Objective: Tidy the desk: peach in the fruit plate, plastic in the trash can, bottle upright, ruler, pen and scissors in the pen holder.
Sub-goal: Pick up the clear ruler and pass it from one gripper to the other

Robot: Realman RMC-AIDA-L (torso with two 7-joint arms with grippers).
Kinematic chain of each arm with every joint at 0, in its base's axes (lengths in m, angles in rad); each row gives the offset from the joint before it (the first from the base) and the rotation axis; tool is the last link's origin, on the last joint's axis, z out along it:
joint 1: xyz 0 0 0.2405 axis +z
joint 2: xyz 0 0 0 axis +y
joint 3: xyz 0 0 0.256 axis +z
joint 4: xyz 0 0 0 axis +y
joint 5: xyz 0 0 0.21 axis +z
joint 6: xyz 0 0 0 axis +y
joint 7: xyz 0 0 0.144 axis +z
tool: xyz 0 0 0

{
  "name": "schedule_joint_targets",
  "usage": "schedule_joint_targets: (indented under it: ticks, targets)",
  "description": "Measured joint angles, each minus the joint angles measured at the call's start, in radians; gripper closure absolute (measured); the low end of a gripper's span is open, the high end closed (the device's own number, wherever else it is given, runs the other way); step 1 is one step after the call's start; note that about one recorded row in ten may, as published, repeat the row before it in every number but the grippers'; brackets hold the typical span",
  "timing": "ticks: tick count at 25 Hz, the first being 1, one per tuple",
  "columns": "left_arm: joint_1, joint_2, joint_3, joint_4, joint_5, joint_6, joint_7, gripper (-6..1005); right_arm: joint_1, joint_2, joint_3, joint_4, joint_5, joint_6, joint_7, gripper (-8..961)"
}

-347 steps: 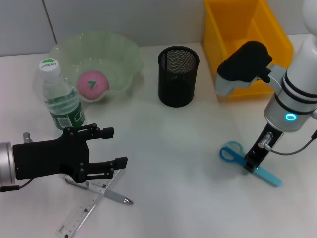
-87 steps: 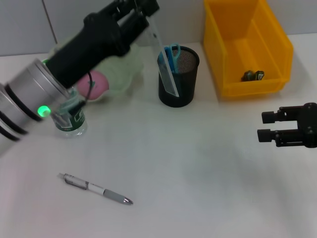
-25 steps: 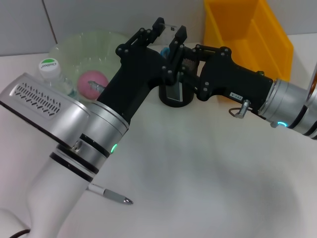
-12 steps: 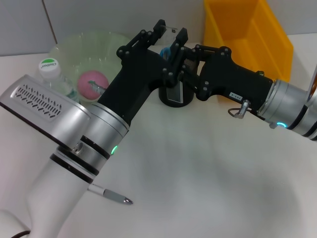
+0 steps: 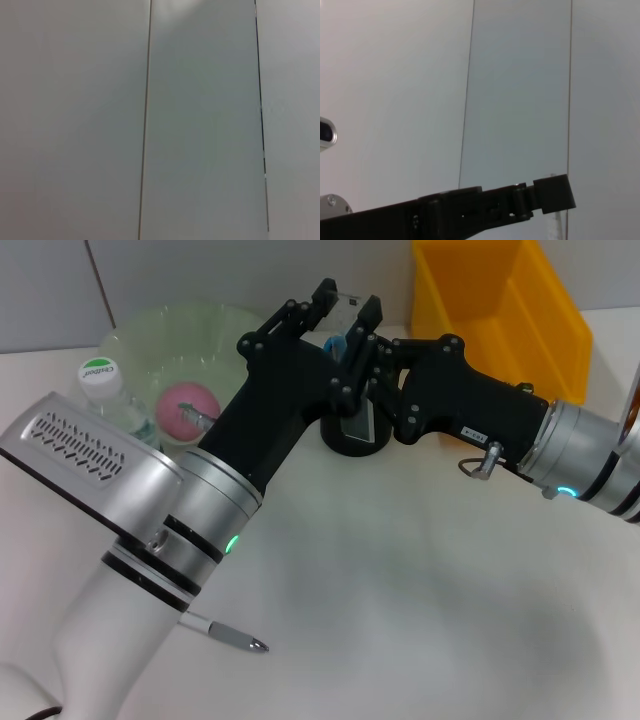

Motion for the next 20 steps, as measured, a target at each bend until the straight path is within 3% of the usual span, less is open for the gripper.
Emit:
schedule_joint_targets:
  ticks: [9, 20]
  targets:
    - [-0.003, 0.000, 0.003, -0.003, 0.001, 0.004, 0.000, 600, 0.002, -0.002, -0.011, 0.001, 0.000, 0.002, 0.005, 924]
    - [-0.014, 0.000, 0.002, -0.024, 0.004, 0.013, -0.037, 599, -0.001, -0.003, -0.012, 0.006, 0.001, 0.001, 0.011, 939]
